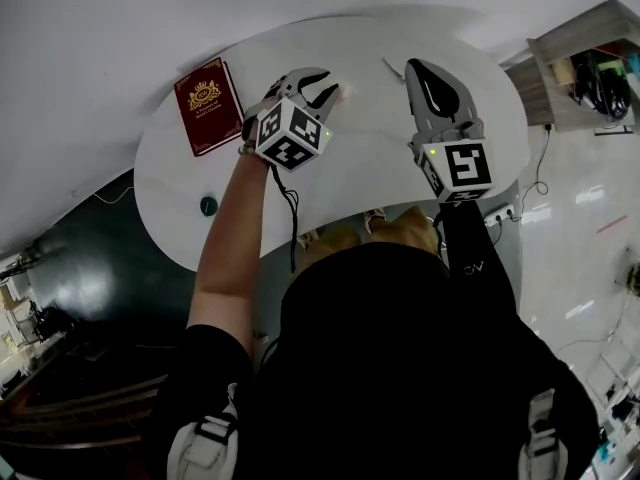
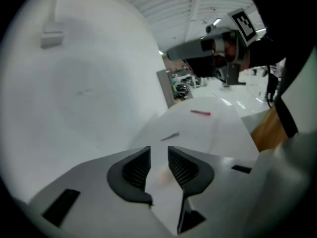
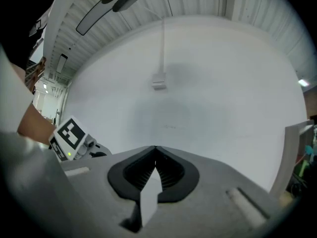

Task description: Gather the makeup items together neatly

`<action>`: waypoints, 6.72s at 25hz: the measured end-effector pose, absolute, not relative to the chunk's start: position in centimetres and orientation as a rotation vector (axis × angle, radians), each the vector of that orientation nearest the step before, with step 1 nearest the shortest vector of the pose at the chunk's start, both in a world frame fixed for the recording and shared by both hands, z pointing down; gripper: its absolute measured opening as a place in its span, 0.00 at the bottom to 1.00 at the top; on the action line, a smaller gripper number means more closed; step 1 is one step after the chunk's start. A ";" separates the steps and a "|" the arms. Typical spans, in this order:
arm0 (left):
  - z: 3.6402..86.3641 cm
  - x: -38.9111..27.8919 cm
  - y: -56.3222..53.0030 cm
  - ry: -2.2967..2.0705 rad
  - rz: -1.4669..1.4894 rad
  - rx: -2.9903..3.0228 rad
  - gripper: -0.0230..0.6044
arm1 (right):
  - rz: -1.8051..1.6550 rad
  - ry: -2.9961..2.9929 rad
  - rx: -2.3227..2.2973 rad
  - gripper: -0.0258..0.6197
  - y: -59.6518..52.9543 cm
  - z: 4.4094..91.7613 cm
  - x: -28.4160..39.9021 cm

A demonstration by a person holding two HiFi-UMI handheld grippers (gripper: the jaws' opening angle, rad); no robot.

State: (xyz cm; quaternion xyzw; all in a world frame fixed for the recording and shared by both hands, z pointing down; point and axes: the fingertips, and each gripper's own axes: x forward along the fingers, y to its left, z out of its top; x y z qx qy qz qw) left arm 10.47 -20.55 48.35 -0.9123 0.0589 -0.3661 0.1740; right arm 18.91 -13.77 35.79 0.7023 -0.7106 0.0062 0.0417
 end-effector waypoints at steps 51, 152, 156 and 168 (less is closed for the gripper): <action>38.7 -1.3 -21.3 1.287 -0.577 -3.003 0.13 | -0.073 -2.439 1.913 0.05 -18.9 32.6 9.0; 32.7 11.9 -18.1 0.771 -0.157 -2.958 0.30 | -0.094 -2.080 2.271 0.05 -11.7 33.2 23.5; 33.5 14.9 -17.9 0.703 -0.181 -2.991 0.30 | -0.061 -2.020 2.316 0.05 -10.7 33.7 26.3; 48.3 24.1 -17.0 -0.180 -0.880 -2.721 0.30 | 0.050 -1.928 2.361 0.05 -9.2 36.4 30.6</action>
